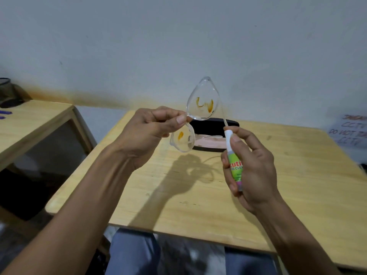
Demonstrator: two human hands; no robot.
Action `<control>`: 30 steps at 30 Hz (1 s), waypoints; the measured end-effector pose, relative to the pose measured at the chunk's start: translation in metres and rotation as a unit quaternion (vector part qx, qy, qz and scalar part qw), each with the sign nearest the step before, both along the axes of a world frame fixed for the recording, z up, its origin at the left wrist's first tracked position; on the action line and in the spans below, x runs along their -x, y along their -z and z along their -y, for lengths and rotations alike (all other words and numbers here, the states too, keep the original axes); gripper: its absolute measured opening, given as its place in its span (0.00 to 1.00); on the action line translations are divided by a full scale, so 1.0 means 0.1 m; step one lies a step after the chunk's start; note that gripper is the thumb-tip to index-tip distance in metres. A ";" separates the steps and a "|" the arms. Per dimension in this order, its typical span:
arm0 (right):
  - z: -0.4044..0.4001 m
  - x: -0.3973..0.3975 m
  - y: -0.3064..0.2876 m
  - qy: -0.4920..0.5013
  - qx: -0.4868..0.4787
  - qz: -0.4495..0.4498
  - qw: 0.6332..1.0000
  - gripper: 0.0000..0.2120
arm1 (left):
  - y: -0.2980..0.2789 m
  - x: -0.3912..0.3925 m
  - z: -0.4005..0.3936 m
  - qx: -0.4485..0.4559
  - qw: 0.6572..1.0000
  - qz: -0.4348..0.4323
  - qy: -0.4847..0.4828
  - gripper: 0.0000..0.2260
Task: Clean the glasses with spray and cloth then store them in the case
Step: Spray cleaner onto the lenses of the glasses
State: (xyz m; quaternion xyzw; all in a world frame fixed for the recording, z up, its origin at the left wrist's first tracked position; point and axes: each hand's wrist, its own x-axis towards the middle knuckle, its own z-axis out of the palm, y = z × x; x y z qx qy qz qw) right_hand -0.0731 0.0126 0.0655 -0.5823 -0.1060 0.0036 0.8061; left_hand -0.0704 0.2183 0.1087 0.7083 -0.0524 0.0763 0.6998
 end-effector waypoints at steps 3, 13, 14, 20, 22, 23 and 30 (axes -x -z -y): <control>-0.02 -0.04 0.00 0.013 0.003 0.003 1.000 0.08 | 0.01 -0.02 -0.01 0.006 1.000 0.004 0.010 0.09; 0.13 -0.07 -0.18 0.022 -0.091 -0.001 0.996 0.06 | 0.11 -0.05 -0.01 0.009 0.999 0.000 0.054 0.06; 0.12 -0.08 -0.21 0.029 -0.097 0.007 0.995 0.06 | 0.11 -0.04 0.00 0.008 0.998 -0.001 0.056 0.05; 0.06 -0.20 -0.37 0.073 -0.081 0.032 0.994 0.07 | 0.19 -0.02 0.01 0.012 0.998 -0.024 0.049 0.07; 0.08 -0.23 -0.37 0.077 -0.059 0.030 0.995 0.06 | 0.21 -0.01 0.00 0.016 0.998 -0.027 0.047 0.07; 0.10 -0.24 -0.36 0.077 -0.052 0.027 0.995 0.06 | 0.21 -0.01 0.00 0.017 0.998 -0.028 0.047 0.06; 0.21 -0.20 -0.20 0.084 -0.026 0.003 0.996 0.07 | 0.23 -0.01 -0.05 0.004 0.999 -0.023 0.034 0.09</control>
